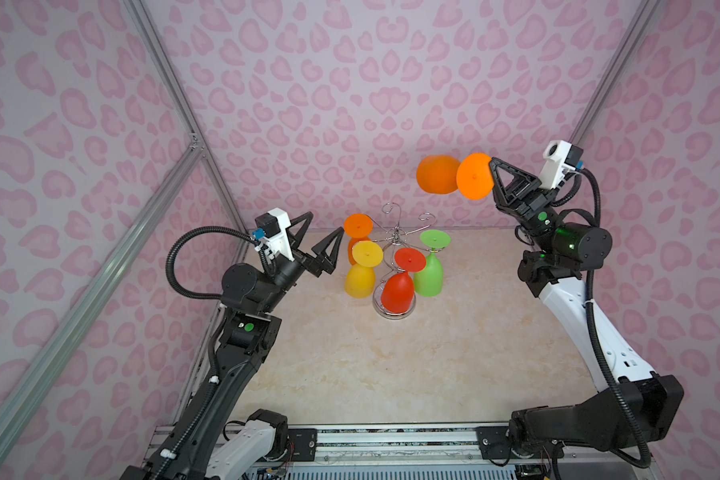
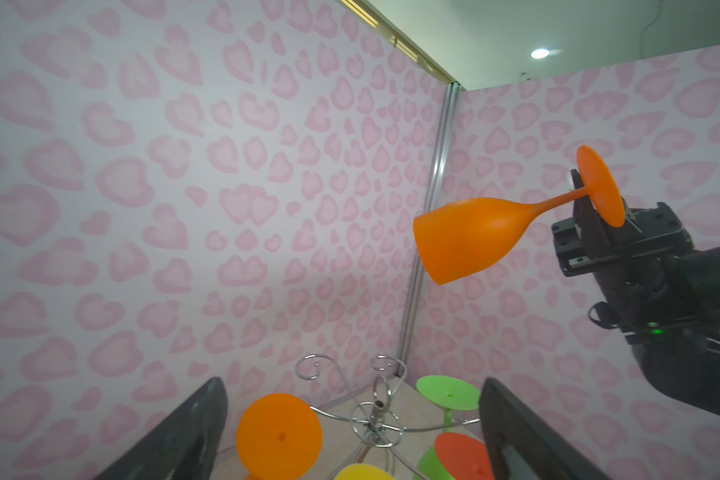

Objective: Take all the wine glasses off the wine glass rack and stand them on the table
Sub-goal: 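Bring the orange glass toward the left gripper while the left gripper grasps its bowl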

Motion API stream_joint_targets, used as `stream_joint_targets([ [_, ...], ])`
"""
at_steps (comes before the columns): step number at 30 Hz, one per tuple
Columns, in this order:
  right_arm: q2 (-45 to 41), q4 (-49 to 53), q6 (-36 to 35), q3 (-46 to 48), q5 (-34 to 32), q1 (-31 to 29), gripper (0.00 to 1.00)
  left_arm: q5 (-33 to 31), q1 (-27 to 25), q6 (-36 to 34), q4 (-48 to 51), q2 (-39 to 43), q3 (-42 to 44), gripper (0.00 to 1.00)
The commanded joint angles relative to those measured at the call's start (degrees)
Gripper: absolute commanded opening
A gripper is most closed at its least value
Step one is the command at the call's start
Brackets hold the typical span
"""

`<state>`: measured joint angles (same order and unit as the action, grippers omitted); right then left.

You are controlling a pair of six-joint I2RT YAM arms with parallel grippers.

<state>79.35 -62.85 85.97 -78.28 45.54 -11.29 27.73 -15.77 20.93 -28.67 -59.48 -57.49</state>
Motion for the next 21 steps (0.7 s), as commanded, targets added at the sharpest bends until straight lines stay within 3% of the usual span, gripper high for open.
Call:
stream_joint_targets([
  [1,-0.1,-4.6,1.3,0.0,2.2,-4.5,0.0,17.2,0.0,9.5,-12.0,-6.5,-4.6,0.92],
  [5,0.7,-7.1,2.1,0.5,2.1,-7.8,0.0,24.2,0.5,19.9,-25.1,-14.8,-8.0,0.88],
  [11,3.0,-13.1,6.4,1.9,0.7,-9.1,0.0,29.1,0.7,33.1,-39.4,-23.4,-12.1,0.87],
  [17,6.3,-18.8,10.4,2.0,-0.9,-10.6,0.0,31.0,0.5,39.6,-45.1,-27.8,-15.4,0.83],
  [21,8.4,-21.1,12.0,1.4,-1.7,-11.3,0.0,32.1,0.2,40.4,-45.1,-28.2,-16.0,0.83],
])
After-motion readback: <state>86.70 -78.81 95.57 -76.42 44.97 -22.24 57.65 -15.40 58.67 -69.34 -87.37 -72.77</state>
